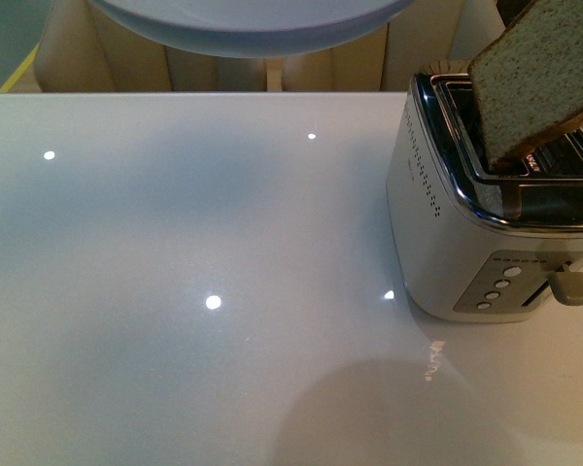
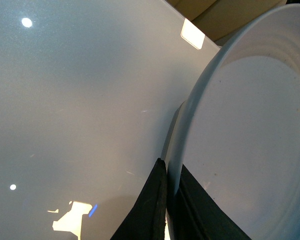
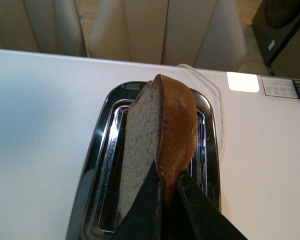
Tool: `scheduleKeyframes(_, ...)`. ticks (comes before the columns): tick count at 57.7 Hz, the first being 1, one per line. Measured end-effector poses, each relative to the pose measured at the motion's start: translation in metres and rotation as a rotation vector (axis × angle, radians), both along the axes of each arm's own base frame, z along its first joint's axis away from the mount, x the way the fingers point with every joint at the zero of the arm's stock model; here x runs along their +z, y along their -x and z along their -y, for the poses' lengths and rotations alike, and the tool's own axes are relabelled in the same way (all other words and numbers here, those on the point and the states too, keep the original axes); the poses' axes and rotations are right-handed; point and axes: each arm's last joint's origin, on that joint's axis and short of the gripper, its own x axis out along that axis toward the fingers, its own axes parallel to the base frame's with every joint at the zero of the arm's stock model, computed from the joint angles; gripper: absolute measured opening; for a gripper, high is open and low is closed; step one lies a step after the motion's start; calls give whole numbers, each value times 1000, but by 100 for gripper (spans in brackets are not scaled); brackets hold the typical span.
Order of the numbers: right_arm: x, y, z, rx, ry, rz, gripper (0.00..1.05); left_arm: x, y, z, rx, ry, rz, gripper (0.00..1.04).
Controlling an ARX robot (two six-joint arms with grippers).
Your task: Left arm holds plate, right arm toasts bread
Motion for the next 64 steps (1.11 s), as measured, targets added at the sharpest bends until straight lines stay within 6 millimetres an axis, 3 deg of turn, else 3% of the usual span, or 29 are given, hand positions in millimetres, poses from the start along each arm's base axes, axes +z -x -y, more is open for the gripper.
scheduleKeyframes(27, -23, -18, -20, 25, 118, -125, 3, 0, 0, 0, 0, 0, 0, 3)
scheduleKeyframes(47, -35, -28, -28, 30, 110, -198, 3, 0, 0, 0, 0, 0, 0, 3)
scheduleKeyframes(48, -52, -23, -28, 18, 67, -242, 31, 0, 0, 0, 0, 0, 0, 3)
scheduleKeyframes(52, -59, -19, -27, 22, 64, -260, 42, 0, 0, 0, 0, 0, 0, 3)
scheduleKeyframes(53, -61, -16, -26, 19, 63, -264, 51, 0, 0, 0, 0, 0, 0, 3)
scheduleKeyframes(64, -46, 1, -14, -18, 21, -209, 78, 0, 0, 0, 0, 0, 1, 3)
